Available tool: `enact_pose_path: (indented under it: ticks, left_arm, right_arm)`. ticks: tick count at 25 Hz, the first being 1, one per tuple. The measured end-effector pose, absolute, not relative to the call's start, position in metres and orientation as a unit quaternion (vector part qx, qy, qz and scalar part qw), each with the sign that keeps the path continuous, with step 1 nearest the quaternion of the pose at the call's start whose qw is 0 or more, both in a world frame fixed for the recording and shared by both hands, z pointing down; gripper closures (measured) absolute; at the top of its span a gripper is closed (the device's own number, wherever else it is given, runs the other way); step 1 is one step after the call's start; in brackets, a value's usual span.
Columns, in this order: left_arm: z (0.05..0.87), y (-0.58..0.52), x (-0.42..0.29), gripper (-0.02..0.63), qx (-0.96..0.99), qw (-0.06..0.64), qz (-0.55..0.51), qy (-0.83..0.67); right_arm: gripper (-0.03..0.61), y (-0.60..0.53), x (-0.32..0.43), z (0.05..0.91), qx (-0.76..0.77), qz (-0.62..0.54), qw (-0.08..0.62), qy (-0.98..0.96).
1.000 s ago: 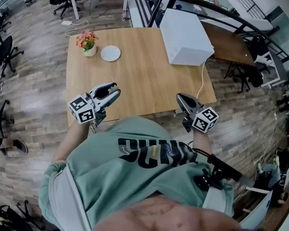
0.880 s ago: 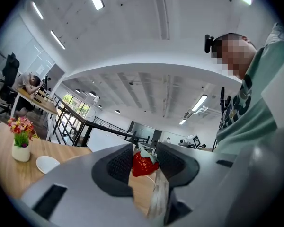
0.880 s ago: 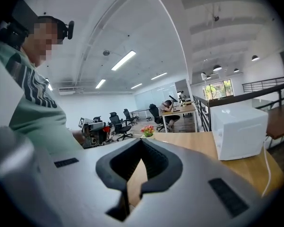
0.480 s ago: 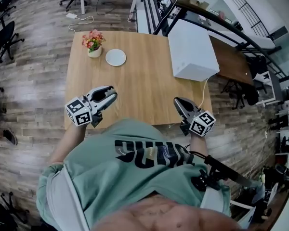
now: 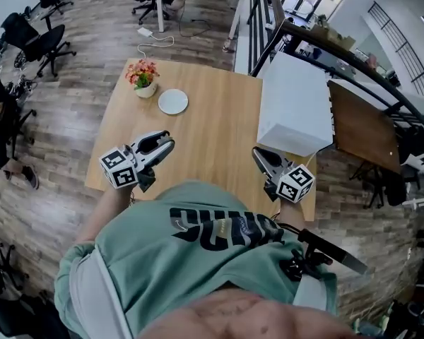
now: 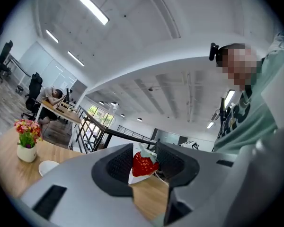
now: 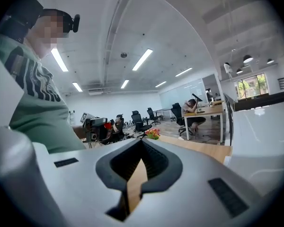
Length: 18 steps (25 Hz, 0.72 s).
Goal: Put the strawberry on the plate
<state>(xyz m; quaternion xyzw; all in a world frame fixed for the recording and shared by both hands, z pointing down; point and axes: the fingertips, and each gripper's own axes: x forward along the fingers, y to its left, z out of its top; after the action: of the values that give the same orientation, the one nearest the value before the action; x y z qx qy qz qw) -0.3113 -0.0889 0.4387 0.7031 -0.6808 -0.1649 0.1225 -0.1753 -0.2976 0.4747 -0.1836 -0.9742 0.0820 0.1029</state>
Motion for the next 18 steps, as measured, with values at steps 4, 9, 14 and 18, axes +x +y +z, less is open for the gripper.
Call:
enact_pose_path:
  ticks: [4, 9, 14, 18]
  left_arm:
    - [0.431, -0.133, -0.287, 0.459, 0.693, 0.131, -0.147, -0.693]
    - [0.441, -0.126, -0.297, 0.459, 0.674, 0.153, -0.126, -0.712]
    - [0.457, -0.099, -0.333, 0.459, 0.681, 0.165, -0.124, -0.702]
    - [0.465, -0.075, -0.361, 0.459, 0.694, 0.158, -0.130, -0.690]
  right_arm:
    - [0.571, -0.346, -0.174, 0.482, -0.207, 0.098, 0.096, -0.969]
    - [0.571, -0.352, -0.201, 0.494, -0.223, 0.119, 0.087, -0.964]
    - [0.571, -0.311, -0.237, 0.498, -0.220, 0.125, 0.091, -0.963]
    - [0.571, -0.268, -0.250, 0.502, -0.218, 0.125, 0.112, -0.961]
